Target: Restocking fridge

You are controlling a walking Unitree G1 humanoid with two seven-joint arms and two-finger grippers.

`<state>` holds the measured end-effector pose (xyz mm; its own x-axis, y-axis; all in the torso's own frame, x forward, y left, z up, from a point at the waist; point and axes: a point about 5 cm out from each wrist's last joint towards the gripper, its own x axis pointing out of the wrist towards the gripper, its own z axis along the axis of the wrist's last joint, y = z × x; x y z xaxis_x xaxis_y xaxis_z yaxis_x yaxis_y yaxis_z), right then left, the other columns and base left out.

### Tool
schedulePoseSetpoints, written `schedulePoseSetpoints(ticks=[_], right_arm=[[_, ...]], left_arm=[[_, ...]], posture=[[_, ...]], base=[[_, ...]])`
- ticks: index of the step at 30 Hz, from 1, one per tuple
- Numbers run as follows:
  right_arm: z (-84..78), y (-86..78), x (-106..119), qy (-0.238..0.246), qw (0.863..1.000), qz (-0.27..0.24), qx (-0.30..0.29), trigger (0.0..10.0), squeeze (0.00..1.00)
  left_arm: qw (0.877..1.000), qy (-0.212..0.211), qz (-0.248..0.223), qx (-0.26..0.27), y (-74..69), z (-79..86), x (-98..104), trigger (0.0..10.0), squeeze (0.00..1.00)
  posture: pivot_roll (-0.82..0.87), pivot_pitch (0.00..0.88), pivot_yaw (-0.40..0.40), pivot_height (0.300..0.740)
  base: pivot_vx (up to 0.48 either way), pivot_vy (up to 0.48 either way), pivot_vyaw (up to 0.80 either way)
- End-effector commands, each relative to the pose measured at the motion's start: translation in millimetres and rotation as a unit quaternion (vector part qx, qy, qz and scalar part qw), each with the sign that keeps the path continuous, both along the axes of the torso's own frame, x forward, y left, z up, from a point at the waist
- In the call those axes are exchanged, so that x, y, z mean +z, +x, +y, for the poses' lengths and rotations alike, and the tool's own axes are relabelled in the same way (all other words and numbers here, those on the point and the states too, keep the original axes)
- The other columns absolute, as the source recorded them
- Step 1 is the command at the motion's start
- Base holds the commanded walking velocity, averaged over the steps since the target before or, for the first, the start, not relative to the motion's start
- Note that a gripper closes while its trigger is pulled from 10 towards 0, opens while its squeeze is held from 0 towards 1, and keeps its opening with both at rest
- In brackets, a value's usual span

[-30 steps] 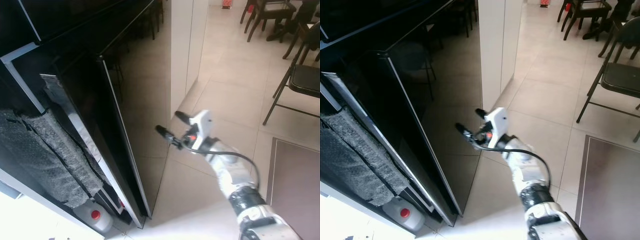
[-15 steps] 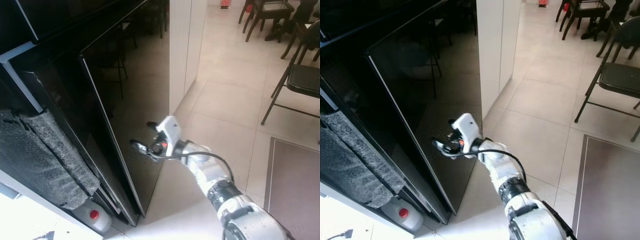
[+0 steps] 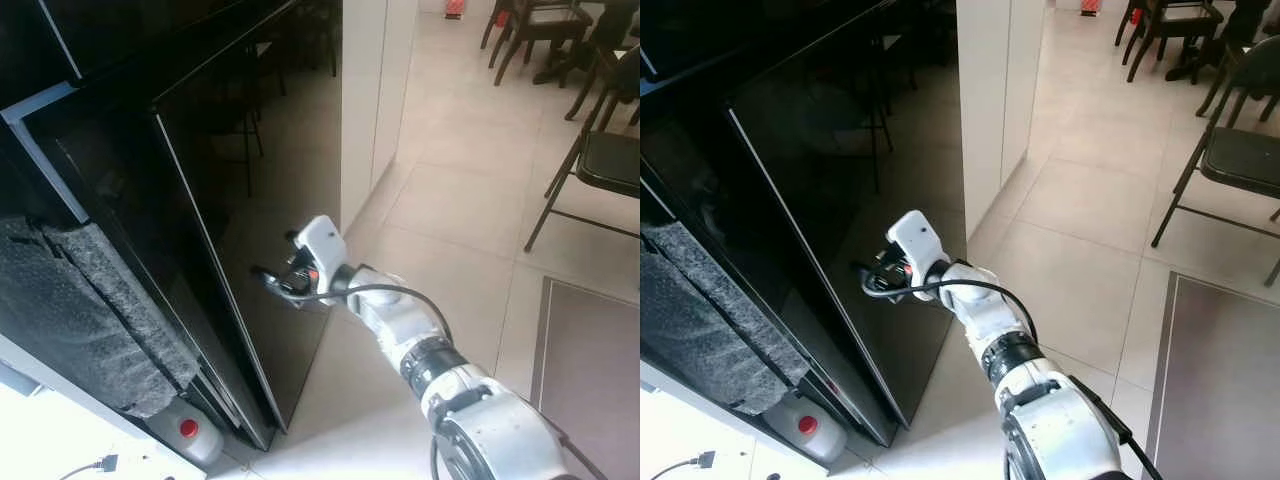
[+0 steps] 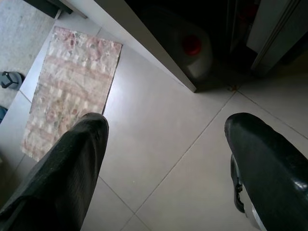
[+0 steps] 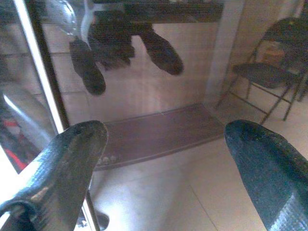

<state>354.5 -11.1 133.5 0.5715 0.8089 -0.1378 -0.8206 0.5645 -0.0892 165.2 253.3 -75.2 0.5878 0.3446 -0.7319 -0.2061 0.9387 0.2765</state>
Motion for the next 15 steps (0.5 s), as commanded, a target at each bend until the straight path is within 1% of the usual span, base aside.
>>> schedulePoseSetpoints(ticks=[1,10,15], right_arm=[[7.1,-0.5,3.7,-0.004,1.0,-0.008,0.01,10.0,0.0],[24.2,1.0,14.5,0.004,1.0,-0.007,0.015,10.0,0.0],[29.5,2.6,20.5,0.011,1.0,-0.005,0.012,10.0,0.0]], left_arm=[[1.0,0.007,0.005,-0.001,-2.0,0.6,-0.7,10.0,0.0],[1.0,0.011,-0.005,-0.002,3.5,-2.8,1.3,10.0,0.0],[1.0,0.011,-0.009,-0.002,5.6,-3.9,2.1,10.0,0.0]], posture=[[0.0,0.0,0.061,0.74],[0.01,0.0,0.059,0.74],[0.01,0.0,0.057,0.74]], base=[[0.0,0.0,0.0],[0.0,0.0,0.0],[0.0,0.0,0.0]])
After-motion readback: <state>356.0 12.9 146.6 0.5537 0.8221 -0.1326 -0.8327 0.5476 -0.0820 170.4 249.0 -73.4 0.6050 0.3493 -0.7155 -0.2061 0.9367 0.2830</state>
